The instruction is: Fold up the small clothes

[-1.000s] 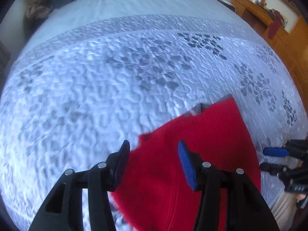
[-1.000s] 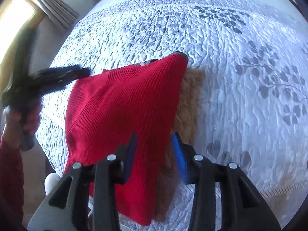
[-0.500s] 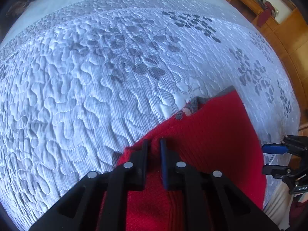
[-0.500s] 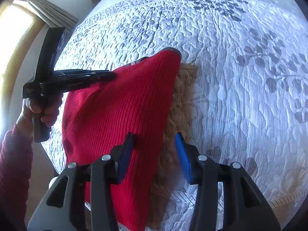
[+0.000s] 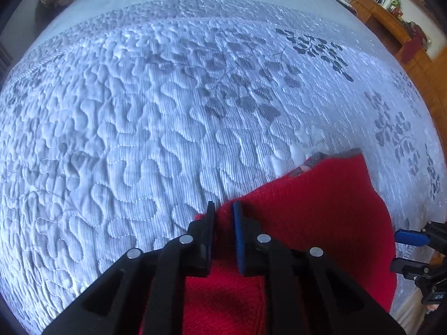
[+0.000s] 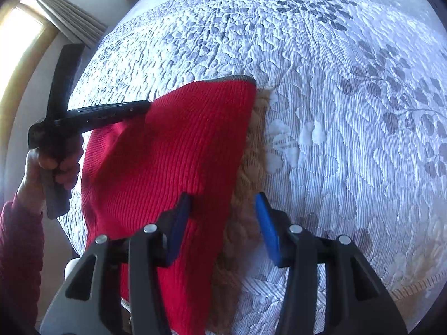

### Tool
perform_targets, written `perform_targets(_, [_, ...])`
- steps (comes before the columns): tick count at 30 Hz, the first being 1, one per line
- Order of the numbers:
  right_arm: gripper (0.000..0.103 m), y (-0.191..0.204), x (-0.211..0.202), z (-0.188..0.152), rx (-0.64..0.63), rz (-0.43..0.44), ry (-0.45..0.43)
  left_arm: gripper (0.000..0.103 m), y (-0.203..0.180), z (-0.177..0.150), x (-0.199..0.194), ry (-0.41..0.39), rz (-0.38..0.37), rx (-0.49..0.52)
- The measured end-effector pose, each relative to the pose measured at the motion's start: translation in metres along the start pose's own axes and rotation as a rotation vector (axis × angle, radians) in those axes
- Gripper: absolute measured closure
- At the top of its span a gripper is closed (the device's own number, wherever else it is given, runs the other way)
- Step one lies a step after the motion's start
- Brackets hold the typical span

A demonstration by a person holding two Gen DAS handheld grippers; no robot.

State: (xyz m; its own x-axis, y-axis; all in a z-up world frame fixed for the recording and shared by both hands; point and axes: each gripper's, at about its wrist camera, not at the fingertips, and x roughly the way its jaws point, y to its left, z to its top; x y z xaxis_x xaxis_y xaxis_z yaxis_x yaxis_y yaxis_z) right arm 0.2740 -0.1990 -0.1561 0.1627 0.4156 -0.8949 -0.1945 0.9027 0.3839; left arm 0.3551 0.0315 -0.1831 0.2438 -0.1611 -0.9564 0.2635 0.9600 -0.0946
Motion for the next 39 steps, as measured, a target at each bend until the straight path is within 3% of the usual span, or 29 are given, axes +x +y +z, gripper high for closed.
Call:
perform_targets(2, [0.056, 0.001, -0.006, -0.002, -0.002, -0.006, -0.007, 0.079, -0.004, -0.004, -0.015, -0.022, 0.042, 0.015])
perform_targets(3, [0.055, 0.002, -0.009, -0.003, -0.007, -0.015, -0.014, 0.072, -0.007, -0.009, -0.028, -0.049, 0.065, 0.022])
perform_targets(6, [0.055, 0.008, -0.024, -0.014, -0.021, -0.011, -0.030, 0.059, -0.010, -0.028, -0.057, -0.078, 0.084, 0.010])
perform_targets(8, [0.055, 0.012, -0.031, -0.028, -0.030, -0.018, -0.018, 0.056, -0.010, -0.054, -0.075, -0.076, 0.067, -0.027])
perform_targets(12, [0.055, 0.018, -0.036, -0.064, -0.022, -0.006, 0.007, 0.052, -0.016, -0.114, -0.097, -0.071, 0.141, -0.042])
perform_targets(14, [0.055, 0.018, -0.036, -0.082, -0.006, 0.011, 0.022, 0.048, -0.022, -0.151, -0.104, -0.059, 0.141, -0.050])
perform_targets(19, [0.055, 0.019, -0.030, -0.116, 0.022, 0.034, 0.057, 0.045, -0.029, -0.206, -0.093, 0.008, 0.136, -0.097])
perform_targets(22, [0.055, 0.024, -0.026, -0.124, 0.019, 0.018, 0.072, 0.051, -0.027, -0.217, -0.091, 0.012, 0.092, -0.157])
perform_targets(26, [0.067, 0.036, -0.025, -0.129, -0.034, -0.020, 0.072, 0.082, -0.026, -0.213, -0.094, 0.021, 0.016, -0.207])
perform_targets(29, [0.087, 0.040, -0.022, -0.130, -0.032, 0.002, 0.085, 0.086, -0.031, -0.213, -0.095, 0.023, 0.029, -0.208])
perform_targets(30, [0.089, 0.041, -0.022, -0.130, -0.033, -0.006, 0.084, 0.087, -0.031, -0.214, -0.095, 0.020, 0.030, -0.209])
perform_targets(39, [0.091, 0.033, -0.004, -0.139, -0.020, -0.038, 0.121, 0.090, -0.026, -0.225, -0.081, 0.018, 0.038, -0.204])
